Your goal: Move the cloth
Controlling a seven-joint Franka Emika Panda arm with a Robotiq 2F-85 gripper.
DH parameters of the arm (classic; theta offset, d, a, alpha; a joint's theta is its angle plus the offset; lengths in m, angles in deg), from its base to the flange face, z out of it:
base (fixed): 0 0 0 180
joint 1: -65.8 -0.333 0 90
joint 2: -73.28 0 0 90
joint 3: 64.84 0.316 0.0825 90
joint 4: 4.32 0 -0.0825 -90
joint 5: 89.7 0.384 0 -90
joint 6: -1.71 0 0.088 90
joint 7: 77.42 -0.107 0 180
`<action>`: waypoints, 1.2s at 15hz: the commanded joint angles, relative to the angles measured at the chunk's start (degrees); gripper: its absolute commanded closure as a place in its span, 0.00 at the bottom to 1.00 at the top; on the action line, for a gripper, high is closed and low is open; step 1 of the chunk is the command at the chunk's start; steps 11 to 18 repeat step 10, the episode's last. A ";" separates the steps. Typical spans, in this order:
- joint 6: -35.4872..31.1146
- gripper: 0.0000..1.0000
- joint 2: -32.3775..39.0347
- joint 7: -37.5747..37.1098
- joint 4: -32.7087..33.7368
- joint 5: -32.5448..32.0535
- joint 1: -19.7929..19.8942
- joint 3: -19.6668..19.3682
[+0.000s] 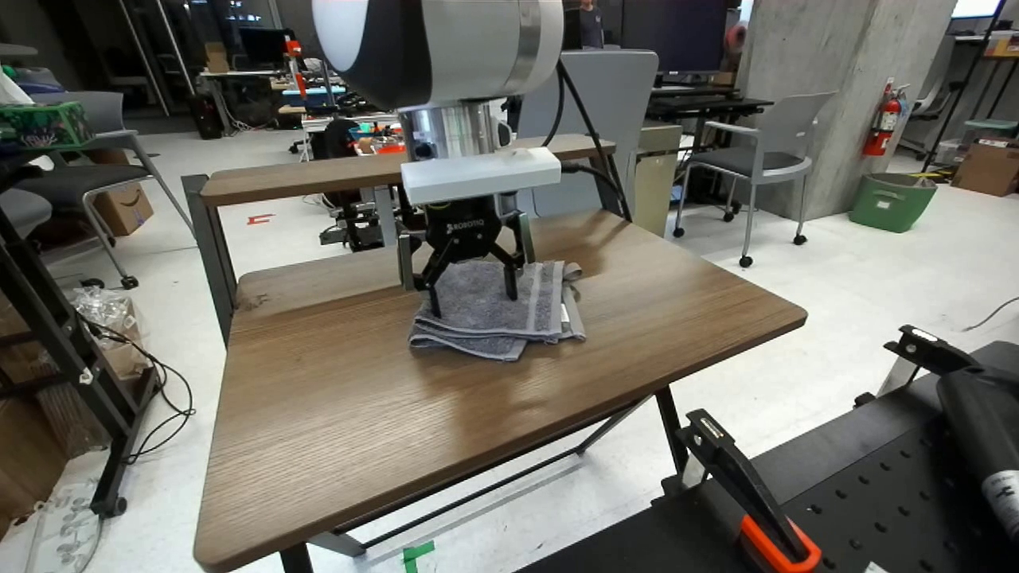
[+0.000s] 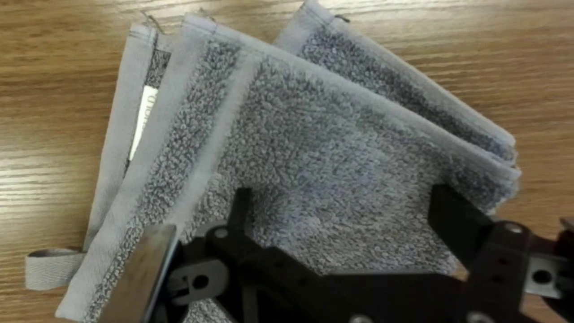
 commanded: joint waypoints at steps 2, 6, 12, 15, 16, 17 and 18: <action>2.06 0.00 -3.10 -1.08 0.53 -0.73 -0.42 0.23; 1.55 0.00 -12.43 -1.06 -5.03 -2.05 -1.15 0.05; 2.76 0.00 -12.85 -0.24 -3.84 -2.63 -0.03 1.20; 2.76 0.00 -12.85 -0.24 -3.84 -2.63 -0.03 1.20; 2.76 0.00 -12.85 -0.24 -3.84 -2.63 -0.03 1.20; 2.76 0.00 -12.85 -0.24 -3.84 -2.63 -0.03 1.20; 2.76 0.00 -12.85 -0.24 -3.84 -2.63 -0.03 1.20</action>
